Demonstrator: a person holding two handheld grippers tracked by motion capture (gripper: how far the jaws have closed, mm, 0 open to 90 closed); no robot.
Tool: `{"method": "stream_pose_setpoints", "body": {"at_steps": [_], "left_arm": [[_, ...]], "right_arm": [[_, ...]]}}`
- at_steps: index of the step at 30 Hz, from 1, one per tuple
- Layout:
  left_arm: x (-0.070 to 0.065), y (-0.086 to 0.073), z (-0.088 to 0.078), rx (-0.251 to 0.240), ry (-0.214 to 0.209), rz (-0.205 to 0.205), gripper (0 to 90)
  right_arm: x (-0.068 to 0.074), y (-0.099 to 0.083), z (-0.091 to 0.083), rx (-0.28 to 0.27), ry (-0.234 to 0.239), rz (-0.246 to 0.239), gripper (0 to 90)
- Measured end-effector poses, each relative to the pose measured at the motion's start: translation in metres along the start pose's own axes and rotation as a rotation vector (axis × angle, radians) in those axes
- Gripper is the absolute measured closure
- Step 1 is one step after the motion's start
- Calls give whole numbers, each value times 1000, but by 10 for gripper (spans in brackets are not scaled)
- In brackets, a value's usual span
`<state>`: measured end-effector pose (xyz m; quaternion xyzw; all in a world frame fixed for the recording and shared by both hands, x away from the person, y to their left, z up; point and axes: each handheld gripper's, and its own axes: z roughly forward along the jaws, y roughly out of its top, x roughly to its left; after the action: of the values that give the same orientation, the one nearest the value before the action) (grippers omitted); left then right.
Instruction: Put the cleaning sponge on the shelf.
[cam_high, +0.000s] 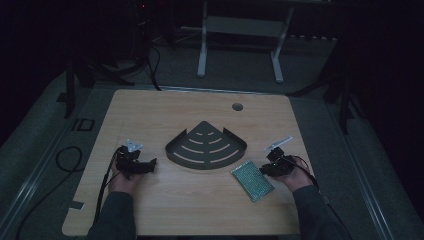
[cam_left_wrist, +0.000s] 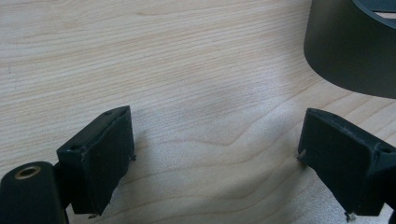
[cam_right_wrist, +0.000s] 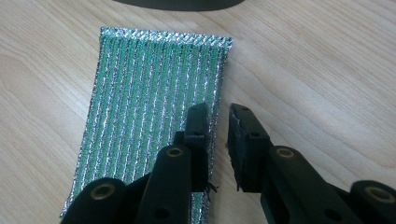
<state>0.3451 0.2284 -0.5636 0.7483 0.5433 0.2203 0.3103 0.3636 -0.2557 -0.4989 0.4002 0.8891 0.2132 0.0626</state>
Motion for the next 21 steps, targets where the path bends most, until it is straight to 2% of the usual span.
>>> {"method": "stream_pose_setpoints", "body": {"at_steps": [21], "left_arm": [[0, 0, 0, 0, 0, 0, 108]], "right_arm": [[-1, 7, 8, 61, 35, 6, 758]]}}
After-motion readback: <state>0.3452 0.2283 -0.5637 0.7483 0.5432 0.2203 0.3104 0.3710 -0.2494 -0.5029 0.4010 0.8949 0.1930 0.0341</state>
